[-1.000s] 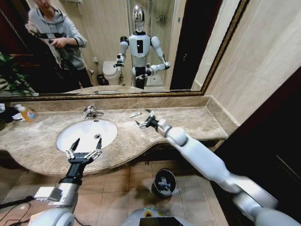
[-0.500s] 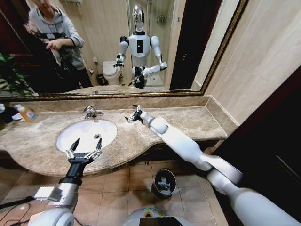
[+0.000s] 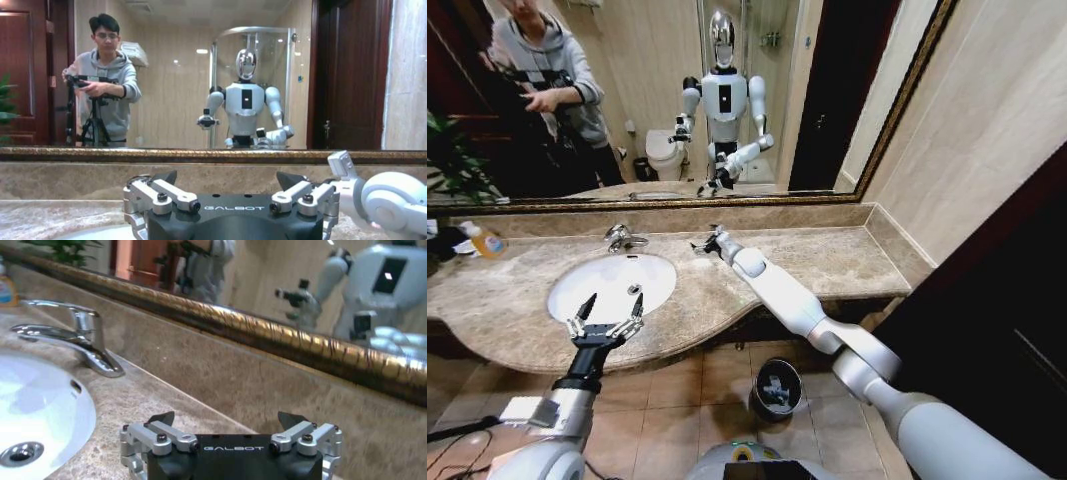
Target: Pick up the trash from the sink and place it in the trash bin.
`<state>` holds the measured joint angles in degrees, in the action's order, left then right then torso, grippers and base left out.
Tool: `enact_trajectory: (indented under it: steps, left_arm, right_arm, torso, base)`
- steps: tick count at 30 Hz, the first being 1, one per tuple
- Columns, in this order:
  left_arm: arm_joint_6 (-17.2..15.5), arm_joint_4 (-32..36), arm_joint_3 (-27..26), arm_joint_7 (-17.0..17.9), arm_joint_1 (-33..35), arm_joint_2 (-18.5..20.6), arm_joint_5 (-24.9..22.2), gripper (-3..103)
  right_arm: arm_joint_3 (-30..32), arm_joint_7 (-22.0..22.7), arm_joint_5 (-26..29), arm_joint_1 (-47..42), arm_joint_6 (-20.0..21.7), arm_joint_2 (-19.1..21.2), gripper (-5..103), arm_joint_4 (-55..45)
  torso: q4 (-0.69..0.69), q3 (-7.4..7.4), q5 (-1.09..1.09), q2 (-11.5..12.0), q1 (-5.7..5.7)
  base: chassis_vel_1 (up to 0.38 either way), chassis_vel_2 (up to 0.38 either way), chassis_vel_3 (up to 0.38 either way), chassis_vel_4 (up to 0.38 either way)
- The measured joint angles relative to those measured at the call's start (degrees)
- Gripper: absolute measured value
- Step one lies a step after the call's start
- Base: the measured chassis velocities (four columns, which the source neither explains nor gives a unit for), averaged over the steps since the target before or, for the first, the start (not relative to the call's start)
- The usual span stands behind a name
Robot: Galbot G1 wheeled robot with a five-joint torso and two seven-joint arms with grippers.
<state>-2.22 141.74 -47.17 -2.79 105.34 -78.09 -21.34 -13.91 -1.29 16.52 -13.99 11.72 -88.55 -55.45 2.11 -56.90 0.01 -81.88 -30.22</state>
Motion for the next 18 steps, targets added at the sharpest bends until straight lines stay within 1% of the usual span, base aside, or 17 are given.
enact_trajectory:
  steps: [3,7,8,11,18]
  left_arm:
    - [0.0,0.0,0.0,0.0,0.0,0.0,0.0,100]
    - [0.0,0.0,0.0,0.0,0.0,0.0,0.0,100]
    - [0.0,0.0,0.0,0.0,0.0,0.0,0.0,100]
    - [0.0,0.0,0.0,0.0,0.0,0.0,0.0,100]
    - [0.0,0.0,0.0,0.0,0.0,0.0,0.0,100]
  right_arm:
    - [0.7,2.1,1.9,0.0,0.0,-1.6,100,1.8]
    - [1.3,3.7,2.3,0.0,-0.5,-3.1,100,3.7]
    - [1.5,4.4,2.3,0.2,-1.1,-3.6,100,4.8]
    - [2.1,6.2,2.1,0.7,-2.2,-3.8,100,7.9]
    - [3.4,6.9,0.2,2.0,-4.5,-3.8,100,14.6]
  torso:
    - [0.00,0.00,-0.01,0.0,0.00]
    - [0.00,0.00,-0.01,0.0,0.00]
    - [0.02,0.00,0.00,0.0,0.00]
    - [0.01,0.00,-0.01,0.0,0.00]
    - [0.00,0.00,-0.01,0.0,0.00]
  base:
    - [0.000,0.000,0.000,0.000]
    - [0.000,0.000,0.000,0.000]
    - [0.000,0.000,0.000,0.000]
    - [0.000,0.000,0.000,0.000]
    - [0.000,0.000,0.000,0.000]
